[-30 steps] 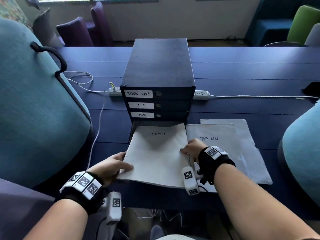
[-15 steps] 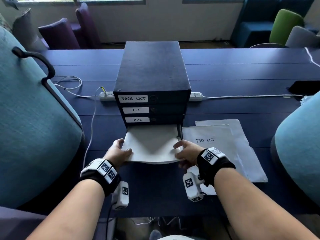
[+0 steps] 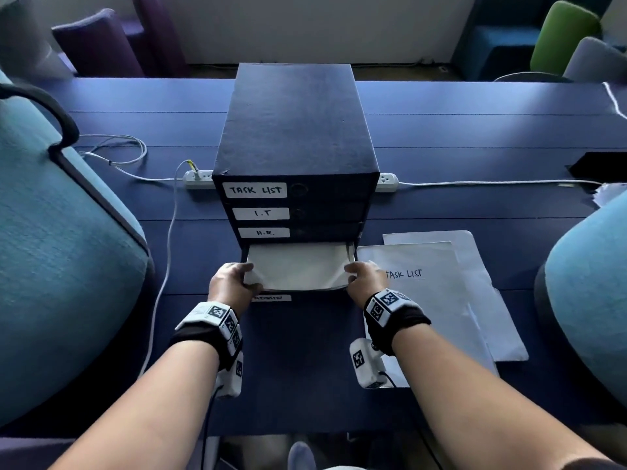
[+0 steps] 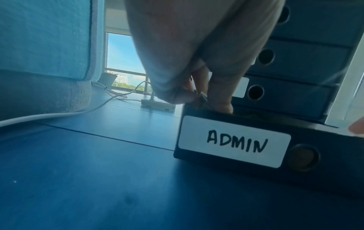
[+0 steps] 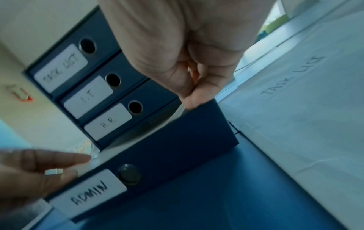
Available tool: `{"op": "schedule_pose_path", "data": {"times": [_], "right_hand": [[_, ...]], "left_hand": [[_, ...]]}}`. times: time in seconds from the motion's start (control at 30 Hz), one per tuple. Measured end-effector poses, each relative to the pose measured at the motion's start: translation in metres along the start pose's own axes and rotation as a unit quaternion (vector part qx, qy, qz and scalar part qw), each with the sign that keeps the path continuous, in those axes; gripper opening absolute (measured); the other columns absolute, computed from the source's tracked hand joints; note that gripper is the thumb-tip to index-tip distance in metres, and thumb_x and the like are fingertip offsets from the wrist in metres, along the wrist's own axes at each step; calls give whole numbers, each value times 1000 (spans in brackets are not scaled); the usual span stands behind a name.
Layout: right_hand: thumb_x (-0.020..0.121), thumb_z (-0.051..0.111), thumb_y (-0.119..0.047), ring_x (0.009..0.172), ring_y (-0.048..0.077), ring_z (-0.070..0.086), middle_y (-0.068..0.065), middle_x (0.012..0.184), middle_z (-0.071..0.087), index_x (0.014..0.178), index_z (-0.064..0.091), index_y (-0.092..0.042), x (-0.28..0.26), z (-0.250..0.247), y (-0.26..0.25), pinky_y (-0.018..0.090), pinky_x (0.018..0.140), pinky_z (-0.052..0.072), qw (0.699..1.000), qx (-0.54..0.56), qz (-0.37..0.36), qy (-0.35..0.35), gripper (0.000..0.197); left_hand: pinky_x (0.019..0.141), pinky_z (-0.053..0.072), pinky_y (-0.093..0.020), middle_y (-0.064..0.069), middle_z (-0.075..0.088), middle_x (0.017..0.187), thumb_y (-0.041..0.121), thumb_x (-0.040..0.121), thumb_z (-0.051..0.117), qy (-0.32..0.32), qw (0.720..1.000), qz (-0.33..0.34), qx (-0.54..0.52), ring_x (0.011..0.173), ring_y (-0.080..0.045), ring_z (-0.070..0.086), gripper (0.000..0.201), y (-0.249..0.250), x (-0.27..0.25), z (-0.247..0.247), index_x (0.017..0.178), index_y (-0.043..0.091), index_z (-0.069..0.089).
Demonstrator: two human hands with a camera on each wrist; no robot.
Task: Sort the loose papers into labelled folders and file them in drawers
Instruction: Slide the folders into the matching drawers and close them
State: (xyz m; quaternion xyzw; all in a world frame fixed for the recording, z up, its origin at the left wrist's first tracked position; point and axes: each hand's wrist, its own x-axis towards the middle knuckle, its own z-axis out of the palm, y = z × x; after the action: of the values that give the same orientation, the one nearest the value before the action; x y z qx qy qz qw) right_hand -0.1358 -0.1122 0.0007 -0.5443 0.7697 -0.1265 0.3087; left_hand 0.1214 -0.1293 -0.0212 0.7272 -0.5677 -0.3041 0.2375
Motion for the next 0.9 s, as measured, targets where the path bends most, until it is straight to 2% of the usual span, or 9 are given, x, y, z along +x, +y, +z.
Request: {"op": "schedule_pose_path", "data": {"times": [0.1, 0.23, 0.33, 0.43, 0.6, 0.63, 0.7, 0.77, 0.9], "right_hand": [[89, 47, -2, 113, 25, 55, 10, 123, 54, 127, 61, -12, 2, 5, 0, 22, 95, 39, 997, -62, -35, -10, 42], [87, 47, -1, 104, 32, 57, 12, 120, 46, 114, 66, -6, 0, 11, -7, 32, 89, 48, 991, -125, -46, -32, 33], [86, 47, -2, 92, 32, 58, 8, 123, 37, 115, 61, -14, -6, 9, -10, 35, 82, 50, 988, -144, -61, -16, 35], [89, 47, -13, 93, 28, 57, 2, 117, 43, 114, 58, -22, -15, 10, -12, 33, 79, 49, 985, -120, -125, -13, 29], [90, 47, -24, 98, 24, 61, -1, 112, 58, 107, 63, -24, -32, 22, -20, 31, 80, 52, 951, -157, -248, -96, 23], [90, 47, -25, 99, 24, 61, -1, 113, 59, 109, 63, -25, -33, 24, -20, 31, 81, 52, 946, -176, -250, -108, 25], [92, 46, -26, 102, 26, 62, -1, 117, 59, 116, 62, -25, -33, 28, -20, 32, 82, 52, 939, -210, -242, -127, 29], [93, 45, -26, 103, 30, 61, 1, 118, 59, 121, 59, -24, -30, 30, -20, 36, 84, 53, 937, -224, -235, -131, 32], [91, 46, -21, 98, 33, 63, 3, 112, 61, 117, 61, -23, -20, 35, -22, 37, 81, 55, 940, -229, -226, -118, 30]], "left_hand": [[104, 40, -24, -7, 60, 128, 8, 76, 79, 9, 999, 22, 36, 117, -24, 58, 42, -1, 4, 8, 117, 6, 70], [101, 45, -35, -12, 57, 134, 11, 84, 66, -7, 992, 58, 116, 118, -30, 57, 25, -3, 2, 14, 106, 9, 75], [102, 42, -35, -15, 54, 131, 10, 83, 69, 41, 993, 68, 86, 118, -34, 52, 31, 5, 1, 9, 114, 8, 71], [105, 37, -34, -15, 48, 130, 9, 88, 65, 128, 989, 74, 30, 120, -32, 47, 39, 28, 6, -13, 126, 9, 58], [107, 41, -50, -14, 38, 144, -3, 85, 60, 217, 953, 201, -70, 129, -33, 45, 64, 63, 25, -56, 143, 11, 36], [111, 36, -48, -14, 37, 147, -7, 84, 57, 222, 944, 234, -65, 133, -33, 42, 66, 67, 29, -62, 145, 9, 35], [119, 23, -27, -11, 36, 150, -16, 81, 52, 229, 929, 286, -46, 140, -26, 33, 70, 74, 35, -70, 146, 6, 37], [114, 14, -8, -11, 38, 150, -22, 77, 45, 228, 922, 311, -16, 140, -21, 31, 73, 79, 39, -72, 144, 6, 43], [113, 14, -6, -14, 43, 147, -23, 74, 42, 224, 926, 304, 2, 138, -23, 35, 70, 81, 40, -71, 135, 6, 55]]}}
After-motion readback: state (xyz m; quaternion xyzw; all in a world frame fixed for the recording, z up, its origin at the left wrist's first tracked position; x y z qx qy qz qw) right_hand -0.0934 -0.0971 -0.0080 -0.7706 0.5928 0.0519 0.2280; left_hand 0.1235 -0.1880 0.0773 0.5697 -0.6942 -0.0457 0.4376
